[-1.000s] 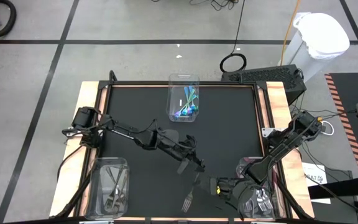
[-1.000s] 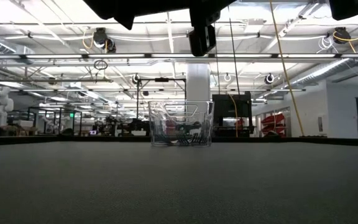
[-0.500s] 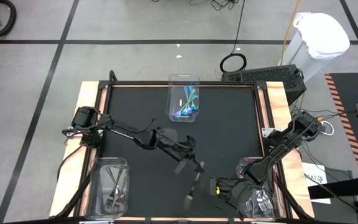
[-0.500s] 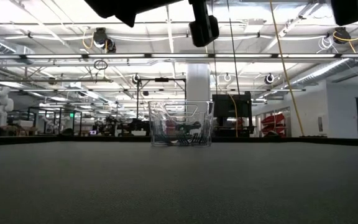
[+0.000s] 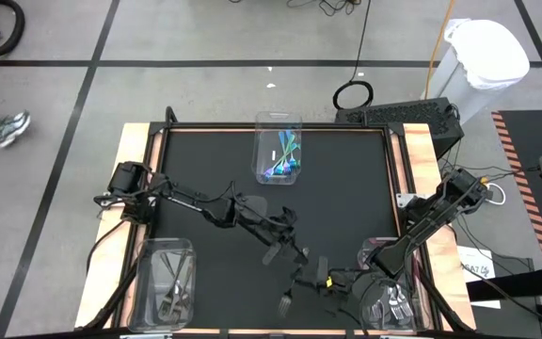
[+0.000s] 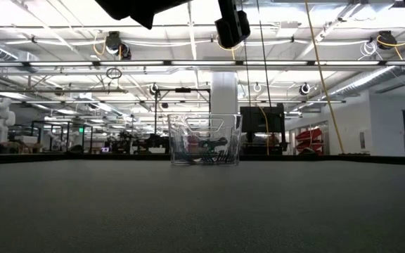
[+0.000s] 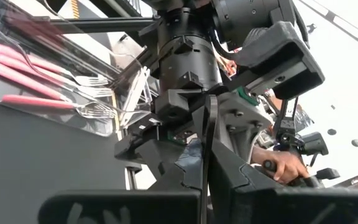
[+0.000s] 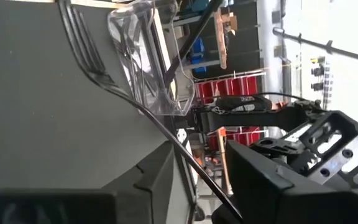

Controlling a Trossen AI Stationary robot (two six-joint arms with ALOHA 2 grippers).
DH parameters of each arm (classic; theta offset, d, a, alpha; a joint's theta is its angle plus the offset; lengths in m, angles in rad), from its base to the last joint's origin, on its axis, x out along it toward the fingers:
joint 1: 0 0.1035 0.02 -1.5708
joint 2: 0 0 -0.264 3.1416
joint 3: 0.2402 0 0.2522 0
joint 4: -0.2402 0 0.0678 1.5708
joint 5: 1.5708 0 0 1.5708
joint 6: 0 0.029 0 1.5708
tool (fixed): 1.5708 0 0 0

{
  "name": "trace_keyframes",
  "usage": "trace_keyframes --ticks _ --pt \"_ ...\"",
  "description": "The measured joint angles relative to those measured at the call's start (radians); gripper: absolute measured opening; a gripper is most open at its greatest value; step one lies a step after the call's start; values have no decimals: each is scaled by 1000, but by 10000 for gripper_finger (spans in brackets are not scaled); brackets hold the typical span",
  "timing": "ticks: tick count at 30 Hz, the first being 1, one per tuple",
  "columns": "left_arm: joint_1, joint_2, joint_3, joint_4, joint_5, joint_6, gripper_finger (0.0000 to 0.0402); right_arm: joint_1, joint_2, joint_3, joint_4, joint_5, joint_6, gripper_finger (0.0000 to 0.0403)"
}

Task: Sort silverware by color (type)
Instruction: Put the black fork into the bottom left transparent bin

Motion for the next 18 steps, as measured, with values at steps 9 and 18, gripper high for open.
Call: trace_keyframes --ticks 9,18 --pt "12 -33 -2 -11 -7 26 3 0 -3 2 15 74 123 166" --pt "21 -223 -2 -296 -169 191 3 20 -22 3 35 96 197 176"
